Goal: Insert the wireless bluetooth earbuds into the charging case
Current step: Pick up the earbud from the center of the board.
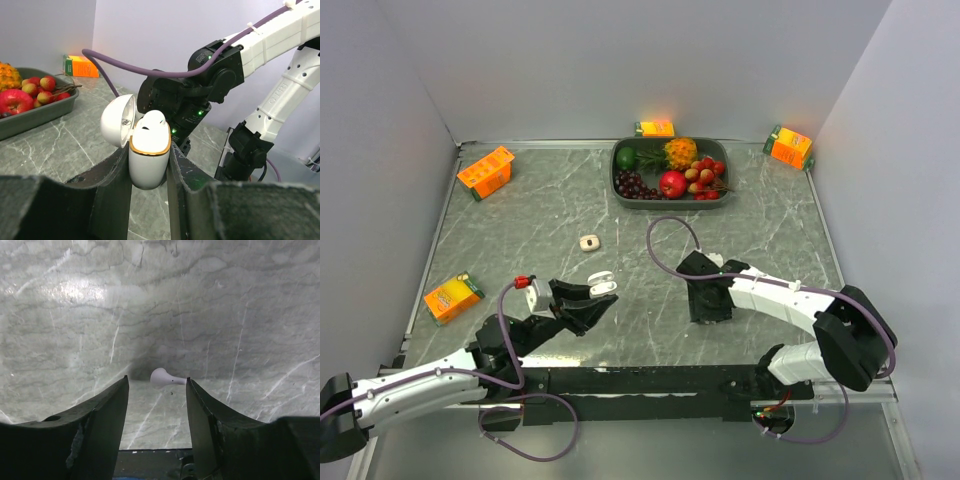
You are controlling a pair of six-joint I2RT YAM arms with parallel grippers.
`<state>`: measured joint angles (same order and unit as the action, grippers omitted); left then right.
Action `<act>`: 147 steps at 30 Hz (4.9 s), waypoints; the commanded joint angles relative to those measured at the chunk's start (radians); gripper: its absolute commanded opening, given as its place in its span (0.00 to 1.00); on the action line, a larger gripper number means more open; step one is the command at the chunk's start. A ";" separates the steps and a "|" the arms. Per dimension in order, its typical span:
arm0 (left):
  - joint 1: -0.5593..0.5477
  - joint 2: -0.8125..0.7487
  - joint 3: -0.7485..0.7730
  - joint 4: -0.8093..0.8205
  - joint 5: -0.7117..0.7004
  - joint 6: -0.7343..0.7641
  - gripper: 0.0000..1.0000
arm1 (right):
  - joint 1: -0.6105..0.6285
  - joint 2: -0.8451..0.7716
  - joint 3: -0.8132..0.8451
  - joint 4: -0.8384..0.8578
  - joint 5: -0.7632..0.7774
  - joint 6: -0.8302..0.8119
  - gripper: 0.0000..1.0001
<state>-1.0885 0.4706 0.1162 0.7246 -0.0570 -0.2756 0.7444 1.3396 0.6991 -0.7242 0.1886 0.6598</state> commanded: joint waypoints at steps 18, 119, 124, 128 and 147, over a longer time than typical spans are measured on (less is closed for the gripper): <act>-0.008 0.045 0.011 0.056 0.008 -0.022 0.01 | -0.036 0.018 -0.055 0.115 -0.098 0.073 0.37; -0.033 0.042 -0.001 0.056 -0.007 -0.028 0.01 | -0.053 0.026 -0.079 0.085 -0.049 0.086 0.39; -0.033 0.049 -0.006 0.068 -0.006 -0.033 0.01 | -0.025 0.018 -0.096 0.080 -0.055 0.110 0.31; -0.034 0.053 -0.006 0.072 -0.004 -0.034 0.01 | -0.002 0.021 -0.101 0.081 -0.052 0.133 0.13; -0.039 0.010 -0.024 0.048 -0.058 -0.028 0.01 | 0.013 -0.229 0.181 -0.021 0.132 0.067 0.00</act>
<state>-1.1221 0.4854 0.0975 0.7345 -0.0864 -0.3016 0.7441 1.2297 0.7532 -0.7376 0.2268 0.7563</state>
